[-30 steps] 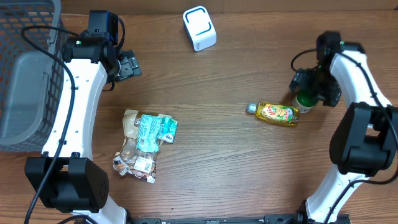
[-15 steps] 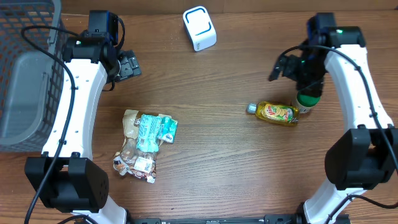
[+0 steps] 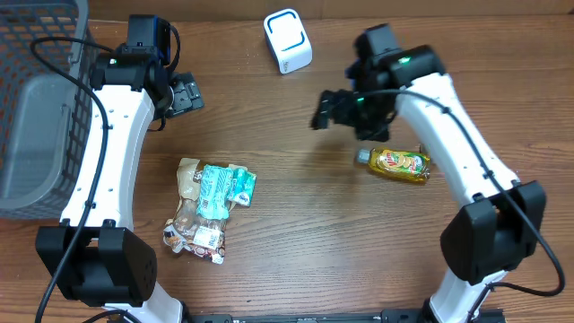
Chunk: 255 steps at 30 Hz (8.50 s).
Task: Scan the item barcode
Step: 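Set the jar down at right and open the right gripper, then move the right gripper over the teal wrapped pack on the snack pile, then lower the right gripper onto the teal pack and close on it, then lift the teal pack off the pile with the right gripper, then release the teal pack onto the table and raise the right gripper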
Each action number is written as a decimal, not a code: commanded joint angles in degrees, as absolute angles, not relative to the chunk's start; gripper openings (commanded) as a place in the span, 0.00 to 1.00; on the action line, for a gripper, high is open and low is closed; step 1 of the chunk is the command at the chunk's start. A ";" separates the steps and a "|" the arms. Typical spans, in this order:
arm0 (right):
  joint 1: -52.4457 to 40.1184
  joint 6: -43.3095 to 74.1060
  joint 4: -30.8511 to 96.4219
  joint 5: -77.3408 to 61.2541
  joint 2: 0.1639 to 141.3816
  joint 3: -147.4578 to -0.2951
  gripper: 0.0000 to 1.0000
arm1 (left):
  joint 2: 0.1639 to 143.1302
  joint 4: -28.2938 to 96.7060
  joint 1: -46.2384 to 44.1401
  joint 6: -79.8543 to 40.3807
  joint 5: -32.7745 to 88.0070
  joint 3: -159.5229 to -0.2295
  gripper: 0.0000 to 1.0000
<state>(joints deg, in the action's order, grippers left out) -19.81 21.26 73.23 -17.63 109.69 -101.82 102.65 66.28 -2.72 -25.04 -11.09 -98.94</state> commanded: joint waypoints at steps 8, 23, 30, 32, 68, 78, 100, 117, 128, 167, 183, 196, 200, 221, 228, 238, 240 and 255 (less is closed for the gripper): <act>-28.91 27.14 68.95 -18.13 109.40 -101.58 1.00 | 101.91 66.37 -2.68 -24.21 -10.90 -99.46 0.99; -35.00 28.77 67.09 -18.11 111.07 -101.58 1.00 | 101.89 66.37 -2.68 -24.21 -10.87 -99.46 1.00; -37.63 28.77 66.50 -18.09 114.10 -101.58 1.00 | 101.89 66.37 -2.68 -24.21 -10.87 -99.46 1.00; -38.17 28.77 66.50 -18.09 115.11 -101.58 1.00 | 101.91 66.37 -2.68 -24.21 -10.87 -99.46 1.00; -41.30 36.03 58.98 -18.06 119.79 -101.19 0.73 | 101.91 66.37 -2.68 -24.21 -10.87 -99.46 1.00; -45.17 36.05 55.31 -17.43 119.79 -101.19 0.61 | 101.91 66.37 -2.68 -24.21 -10.87 -99.46 1.00; -46.98 36.86 54.24 -12.62 119.79 -101.19 1.00 | 101.89 66.37 -2.68 -24.21 -10.87 -99.46 1.00; -47.00 36.91 54.04 -8.38 119.81 -101.19 0.93 | 101.91 66.37 -2.68 -24.21 -10.90 -99.46 0.99; -47.27 36.88 54.04 -8.36 119.83 -101.19 0.87 | 101.91 66.37 -2.68 -24.21 -10.87 -99.46 1.00; -47.29 38.79 46.76 -8.58 119.83 -94.83 1.00 | 101.91 66.37 -2.68 -24.21 -10.87 -99.46 0.99; -47.64 39.29 45.89 -8.58 119.83 -94.78 0.62 | 101.91 66.37 -2.68 -24.21 -10.87 -99.46 1.00; -49.52 43.72 41.41 -8.40 119.83 -89.25 0.54 | 101.89 66.37 -2.68 -24.21 -10.87 -99.46 1.00; -50.09 43.72 39.70 -8.38 119.83 -89.25 0.45 | 101.89 66.37 -2.68 -24.21 -10.87 -99.46 1.00; -50.96 47.18 39.24 -2.22 121.30 -89.14 0.41 | 101.91 66.37 -2.68 -24.21 -10.87 -99.46 0.99; -51.05 47.05 39.57 -1.06 122.48 -89.17 0.07 | 101.91 66.37 -2.68 -24.21 -10.87 -99.46 1.00; -43.48 43.11 51.86 -0.38 117.19 -90.41 0.04 | 101.89 66.37 -2.68 -24.21 -10.90 -99.46 0.99; -42.15 42.87 54.43 0.91 116.73 -90.41 0.04 | 101.89 66.37 -2.68 -24.21 -10.87 -99.46 1.00; -41.30 40.25 56.47 1.04 116.79 -90.21 0.04 | 101.89 66.37 -2.68 -24.21 -10.90 -99.46 1.00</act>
<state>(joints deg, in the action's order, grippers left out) -40.91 40.71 56.66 0.43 118.93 -89.73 102.65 66.28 -2.72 -25.04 -11.11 -98.94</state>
